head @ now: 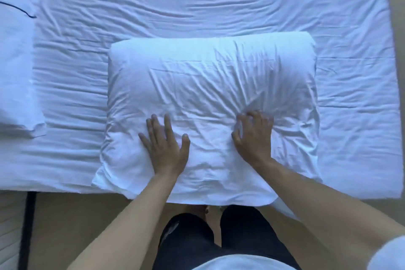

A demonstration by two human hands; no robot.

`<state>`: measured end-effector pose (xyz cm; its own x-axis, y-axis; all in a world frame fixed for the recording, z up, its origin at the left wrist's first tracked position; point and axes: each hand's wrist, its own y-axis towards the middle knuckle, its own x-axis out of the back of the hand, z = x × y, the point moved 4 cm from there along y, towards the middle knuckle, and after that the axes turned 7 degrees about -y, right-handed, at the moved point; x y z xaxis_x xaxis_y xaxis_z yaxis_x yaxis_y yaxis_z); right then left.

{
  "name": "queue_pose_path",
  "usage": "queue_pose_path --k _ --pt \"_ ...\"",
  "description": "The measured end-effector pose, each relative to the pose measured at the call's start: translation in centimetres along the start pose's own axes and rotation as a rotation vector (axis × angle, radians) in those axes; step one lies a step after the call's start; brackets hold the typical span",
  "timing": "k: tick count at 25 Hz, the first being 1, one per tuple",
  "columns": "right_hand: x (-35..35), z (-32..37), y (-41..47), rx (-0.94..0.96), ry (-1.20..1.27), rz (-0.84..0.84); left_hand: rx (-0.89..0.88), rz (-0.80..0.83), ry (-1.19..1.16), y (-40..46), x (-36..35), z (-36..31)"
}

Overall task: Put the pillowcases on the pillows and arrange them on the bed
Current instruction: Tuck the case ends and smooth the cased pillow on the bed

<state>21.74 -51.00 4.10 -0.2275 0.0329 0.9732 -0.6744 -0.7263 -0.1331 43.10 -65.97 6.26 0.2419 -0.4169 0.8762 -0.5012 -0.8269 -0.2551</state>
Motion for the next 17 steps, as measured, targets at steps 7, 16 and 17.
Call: queue_pose_path --k 7,16,17 --pt "4.2 -3.9 16.4 0.047 -0.191 -0.072 -0.121 0.044 0.290 18.4 1.0 -6.1" --pt "-6.5 -12.0 16.8 0.019 -0.183 -0.142 -0.343 -0.209 0.316 19.6 -7.4 -1.0" --pt "-7.8 -12.5 17.0 0.021 -0.155 -0.175 -0.352 -0.235 0.293 19.9 -8.6 -0.5"
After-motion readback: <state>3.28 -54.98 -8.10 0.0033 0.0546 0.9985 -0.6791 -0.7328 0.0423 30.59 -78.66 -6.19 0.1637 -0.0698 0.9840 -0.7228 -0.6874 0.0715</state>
